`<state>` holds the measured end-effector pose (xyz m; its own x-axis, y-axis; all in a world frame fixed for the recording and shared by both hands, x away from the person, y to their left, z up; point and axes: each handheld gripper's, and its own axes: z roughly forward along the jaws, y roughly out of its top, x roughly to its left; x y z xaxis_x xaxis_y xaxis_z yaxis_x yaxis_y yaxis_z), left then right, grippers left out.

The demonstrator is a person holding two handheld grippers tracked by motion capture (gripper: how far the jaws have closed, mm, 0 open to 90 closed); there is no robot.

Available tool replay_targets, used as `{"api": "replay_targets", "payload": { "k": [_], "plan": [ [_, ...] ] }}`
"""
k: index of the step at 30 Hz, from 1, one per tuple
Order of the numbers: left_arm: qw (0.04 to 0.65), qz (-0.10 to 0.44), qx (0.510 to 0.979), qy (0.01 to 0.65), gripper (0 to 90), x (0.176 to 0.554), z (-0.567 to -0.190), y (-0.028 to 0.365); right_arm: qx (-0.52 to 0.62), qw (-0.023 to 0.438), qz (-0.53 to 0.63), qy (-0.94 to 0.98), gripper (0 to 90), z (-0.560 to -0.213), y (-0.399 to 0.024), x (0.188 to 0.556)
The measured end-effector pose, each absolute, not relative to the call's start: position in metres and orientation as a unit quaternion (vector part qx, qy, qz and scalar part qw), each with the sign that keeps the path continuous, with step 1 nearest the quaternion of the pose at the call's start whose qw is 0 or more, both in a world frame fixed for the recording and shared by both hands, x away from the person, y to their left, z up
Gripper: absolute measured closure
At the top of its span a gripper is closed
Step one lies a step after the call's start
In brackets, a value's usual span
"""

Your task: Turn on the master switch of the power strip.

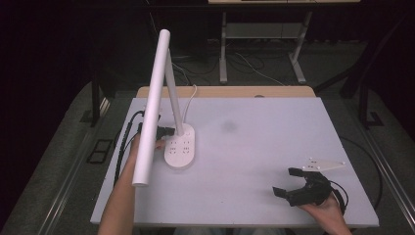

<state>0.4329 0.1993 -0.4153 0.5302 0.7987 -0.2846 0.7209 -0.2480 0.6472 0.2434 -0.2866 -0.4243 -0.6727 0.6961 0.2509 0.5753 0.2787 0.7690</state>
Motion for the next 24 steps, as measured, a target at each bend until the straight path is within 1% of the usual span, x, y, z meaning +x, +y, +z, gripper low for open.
{"api": "replay_targets", "payload": {
  "k": [8, 24],
  "plan": [
    [0.373, 0.063, 0.784, 0.492, 89.8, 0.434, -0.414, 0.206, 0.401, 0.068, 0.450, 0.795, 0.2, -0.424, -0.288, 0.244],
    [0.402, 0.094, 0.769, 0.488, 89.6, 0.426, -0.392, 0.227, 0.404, 0.068, 0.450, 0.794, 0.2, -0.425, -0.289, 0.245]
  ]
}}
